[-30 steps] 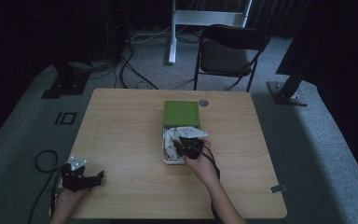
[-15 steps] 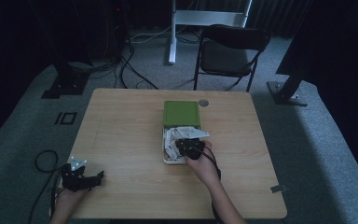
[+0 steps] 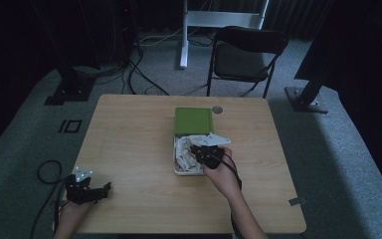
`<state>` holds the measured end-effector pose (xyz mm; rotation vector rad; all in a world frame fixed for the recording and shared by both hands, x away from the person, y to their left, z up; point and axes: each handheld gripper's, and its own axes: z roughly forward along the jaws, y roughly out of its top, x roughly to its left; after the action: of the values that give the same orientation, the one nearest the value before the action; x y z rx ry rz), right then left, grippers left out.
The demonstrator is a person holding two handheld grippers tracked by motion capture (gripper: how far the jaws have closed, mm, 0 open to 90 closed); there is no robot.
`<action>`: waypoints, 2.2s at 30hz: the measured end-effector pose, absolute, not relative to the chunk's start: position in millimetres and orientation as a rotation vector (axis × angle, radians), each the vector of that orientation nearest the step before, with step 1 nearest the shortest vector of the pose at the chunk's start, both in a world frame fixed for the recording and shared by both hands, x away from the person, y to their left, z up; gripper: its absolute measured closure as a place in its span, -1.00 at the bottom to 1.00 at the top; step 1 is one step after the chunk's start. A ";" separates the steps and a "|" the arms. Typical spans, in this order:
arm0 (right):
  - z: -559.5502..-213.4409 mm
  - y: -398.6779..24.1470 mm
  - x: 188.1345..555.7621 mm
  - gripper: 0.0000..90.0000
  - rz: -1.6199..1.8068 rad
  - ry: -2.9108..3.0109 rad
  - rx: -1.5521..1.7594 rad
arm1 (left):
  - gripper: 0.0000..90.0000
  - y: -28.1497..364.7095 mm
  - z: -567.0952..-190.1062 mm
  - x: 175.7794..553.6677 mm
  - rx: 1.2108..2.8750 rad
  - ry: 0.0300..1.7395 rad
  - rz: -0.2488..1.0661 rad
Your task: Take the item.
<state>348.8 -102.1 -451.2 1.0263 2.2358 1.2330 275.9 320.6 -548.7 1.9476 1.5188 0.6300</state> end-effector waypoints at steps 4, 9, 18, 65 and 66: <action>-441.9 -107.7 346.1 0.94 1.265 2.216 1.017 | -0.93 320.5 -548.8 275.9 1.945 1.519 0.630; -429.3 -118.5 344.0 0.94 1.289 2.183 1.016 | -0.93 320.5 -548.8 275.9 1.945 1.519 0.630; -416.1 -141.3 344.4 0.94 1.316 2.102 1.043 | -0.93 320.5 -548.8 275.9 1.946 1.519 0.630; -477.8 -262.4 419.2 0.94 1.046 1.834 1.379 | -0.93 320.5 -548.7 275.9 1.946 1.520 0.629; -480.7 -263.9 421.8 0.94 1.041 1.834 1.384 | -0.93 320.5 -548.7 275.9 1.946 1.520 0.629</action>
<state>421.8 -263.9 -480.7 1.3843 1.8340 1.0413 275.9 320.5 -548.7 1.9461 1.5201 0.6287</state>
